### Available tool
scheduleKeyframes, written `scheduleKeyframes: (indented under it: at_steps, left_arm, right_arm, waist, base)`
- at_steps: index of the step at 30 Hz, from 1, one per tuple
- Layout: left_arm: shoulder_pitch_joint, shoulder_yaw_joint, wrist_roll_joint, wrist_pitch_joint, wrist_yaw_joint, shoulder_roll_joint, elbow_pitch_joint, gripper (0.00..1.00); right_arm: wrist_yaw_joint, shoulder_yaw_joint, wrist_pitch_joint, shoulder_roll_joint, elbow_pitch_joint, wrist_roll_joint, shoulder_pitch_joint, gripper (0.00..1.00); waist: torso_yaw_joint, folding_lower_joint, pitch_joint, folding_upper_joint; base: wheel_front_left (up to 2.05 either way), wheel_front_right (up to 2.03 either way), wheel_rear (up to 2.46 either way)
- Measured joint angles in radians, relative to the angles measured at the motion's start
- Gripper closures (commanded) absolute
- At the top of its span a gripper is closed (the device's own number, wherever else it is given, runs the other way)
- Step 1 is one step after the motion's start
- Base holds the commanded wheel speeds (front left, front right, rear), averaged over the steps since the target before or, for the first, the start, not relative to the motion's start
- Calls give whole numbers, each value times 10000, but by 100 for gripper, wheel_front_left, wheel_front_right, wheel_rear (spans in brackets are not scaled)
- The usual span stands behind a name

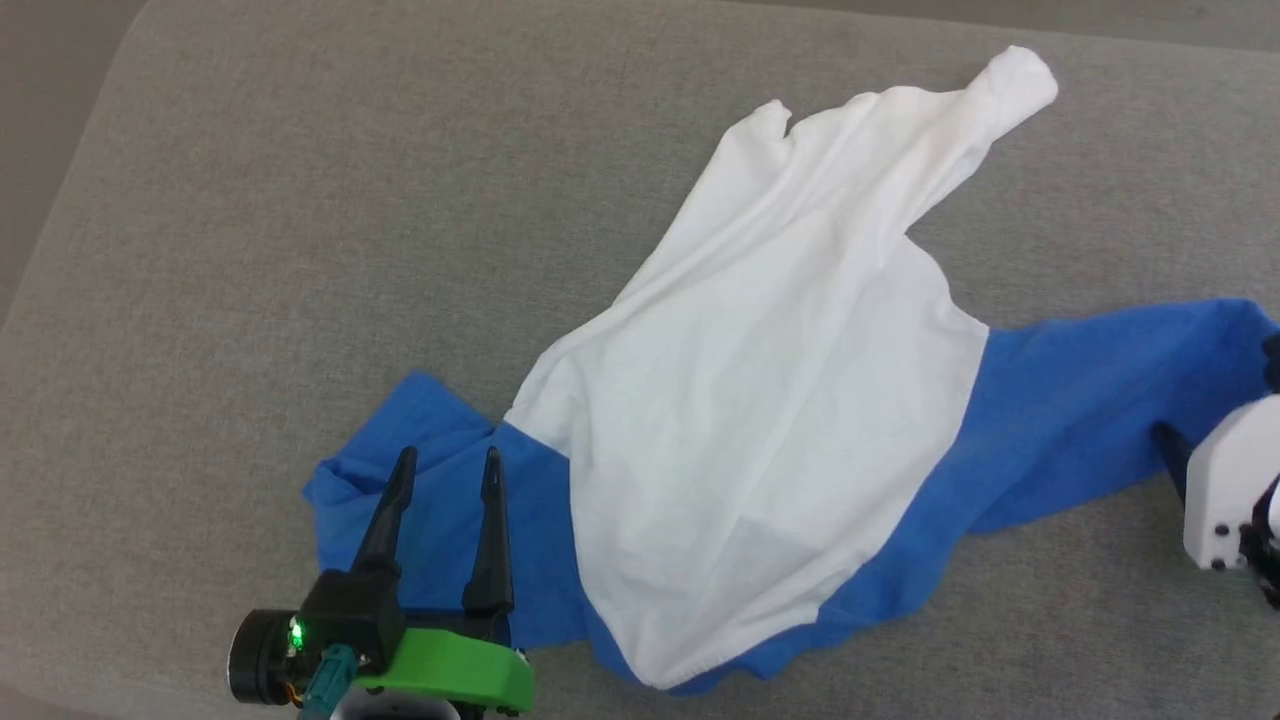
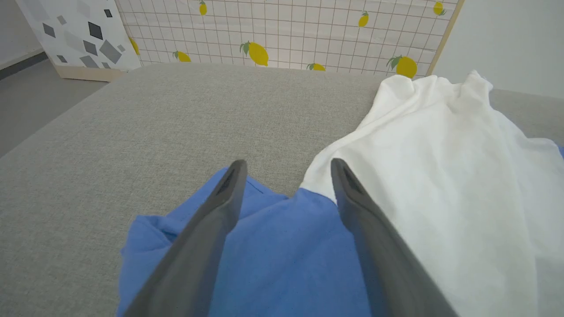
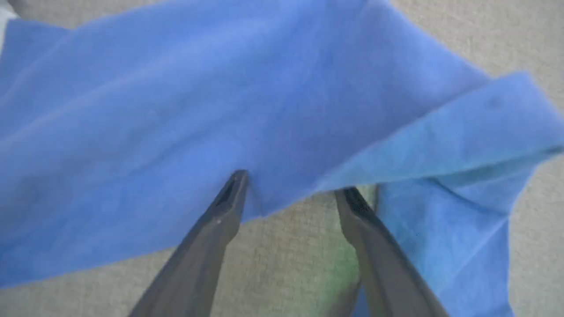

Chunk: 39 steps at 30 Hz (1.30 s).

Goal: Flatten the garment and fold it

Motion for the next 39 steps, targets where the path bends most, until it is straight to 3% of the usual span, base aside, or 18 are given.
scheduleKeyframes:
  at_steps: [1, 2, 3, 4, 9, 15, 19, 21, 22, 23, 27, 31, 39]
  left_arm:
    - [-14, 2, 0, 0, -6, -6, 15, 0]
    - [-29, 2, 2, 0, -38, -10, 33, 0]
    - [-31, -4, 4, 0, -75, -13, 42, 0]
    - [-31, -4, 4, 0, -75, -17, 46, 0]
    - [-31, -4, 17, 0, -77, -25, 42, 0]
    - [-94, -117, 17, 0, -138, -142, 56, 0]
    - [-206, -176, 13, 0, -224, -222, 136, 0]
    - [-244, -176, 4, 0, -255, -221, 213, 0]
    - [-256, -176, 0, 0, -257, -221, 238, 0]
    - [-285, -190, -10, 0, -284, -219, 274, 0]
    - [-401, -213, -19, 0, -339, -217, 357, 0]
    - [-445, -219, -33, 2, -341, -215, 449, 0]
    - [-326, -178, -136, 2, -339, -213, 522, 0]
  right_arm:
    - [0, 10, -130, 6, 199, 33, -188, 0]
    - [0, -2, -280, 19, 389, 38, -382, 59]
    - [0, -29, -393, 59, 541, 35, -532, 88]
    - [0, -50, -445, 119, 623, 36, -636, 100]
    - [2, -466, -564, 311, 585, 94, -1253, 100]
    - [2, -2374, -58, -905, 84, -493, -1715, 100]
    - [2, -3398, 58, -1275, 230, -803, -1547, 100]
    - [2, -3684, -2, -1064, 453, -880, -1448, 80]
    - [2, -3745, -102, -899, 552, -943, -1396, 14]
    - [2, -3806, -261, -617, 744, -1037, -1360, 0]
    - [2, -3643, -754, 52, 1009, -1135, -1348, 0]
    - [2, -3152, -1147, 410, 487, -838, -926, 0]
    - [2, -2880, -690, 1574, -2976, 259, 2180, 0]
  waist:
    - [47, 0, 41, 0]
    - [93, 0, 76, 0]
    - [131, 0, 101, 0]
    - [151, 0, 116, 0]
    - [9, 0, 136, 0]
    - [-177, 0, 238, 0]
    - [-221, 0, 381, 0]
    - [-245, 0, 438, 0]
    - [-259, 0, 457, 0]
    - [-283, 0, 480, 0]
    - [-382, 0, 470, 0]
    - [-475, 1, 280, 0]
    - [-709, 1, -377, 0]
  base:
    - [0, 0, 0]
    - [0, 0, 0]
    - [0, 0, 0]
    - [0, 0, 0]
    - [0, 0, 0]
    - [0, 0, 0]
    - [0, 0, 0]
    - [0, 0, 0]
    - [0, 0, 0]
    - [0, 0, 0]
    - [0, 0, 0]
    - [0, 0, 0]
    - [0, 0, 0]
